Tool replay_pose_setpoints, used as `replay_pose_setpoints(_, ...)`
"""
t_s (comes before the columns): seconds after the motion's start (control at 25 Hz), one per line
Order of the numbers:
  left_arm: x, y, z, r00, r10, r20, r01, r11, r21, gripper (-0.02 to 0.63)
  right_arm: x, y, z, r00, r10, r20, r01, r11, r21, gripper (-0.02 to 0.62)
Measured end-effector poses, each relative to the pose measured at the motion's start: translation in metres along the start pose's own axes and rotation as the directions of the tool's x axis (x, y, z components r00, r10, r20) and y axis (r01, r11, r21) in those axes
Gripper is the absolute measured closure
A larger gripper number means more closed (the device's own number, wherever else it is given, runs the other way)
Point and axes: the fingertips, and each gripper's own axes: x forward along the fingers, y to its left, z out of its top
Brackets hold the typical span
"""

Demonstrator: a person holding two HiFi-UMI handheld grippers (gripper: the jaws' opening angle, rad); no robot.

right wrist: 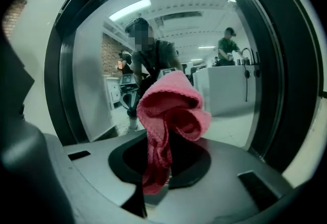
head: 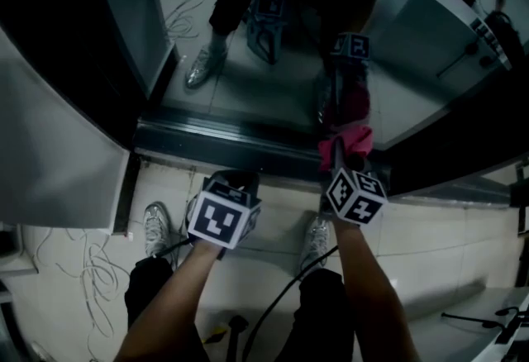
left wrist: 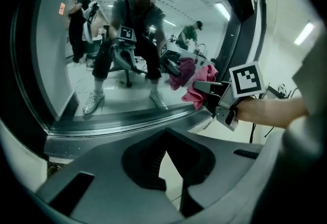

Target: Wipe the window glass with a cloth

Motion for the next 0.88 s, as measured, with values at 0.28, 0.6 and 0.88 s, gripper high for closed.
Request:
replay_pose_setpoints(0.28,-0.028,0.037,-0.001,0.999,0.045,0.020,-0.045,0.999,-0.028,0.600,0.014,0.063,-0.004,0.997,0.071,-0.017,-0.071,0.997,-0.019,0.534)
replay_pose_setpoints(0.6,-0.061,0.083,-0.014,0.993,0.114,0.012,-0.113,0.992,-0.064,0.600,0.031,0.142,-0.008,0.987,0.160,-0.032,-0.161,0.986,-0.036,0.534)
replay_pose_setpoints(0.88,-0.088,0.117,-0.028,0.988,0.152,0.009,-0.150,0.984,-0.099,0.600,0.043,0.191,-0.015,0.979,0.199,-0.046,-0.202,0.978,-0.054,0.535)
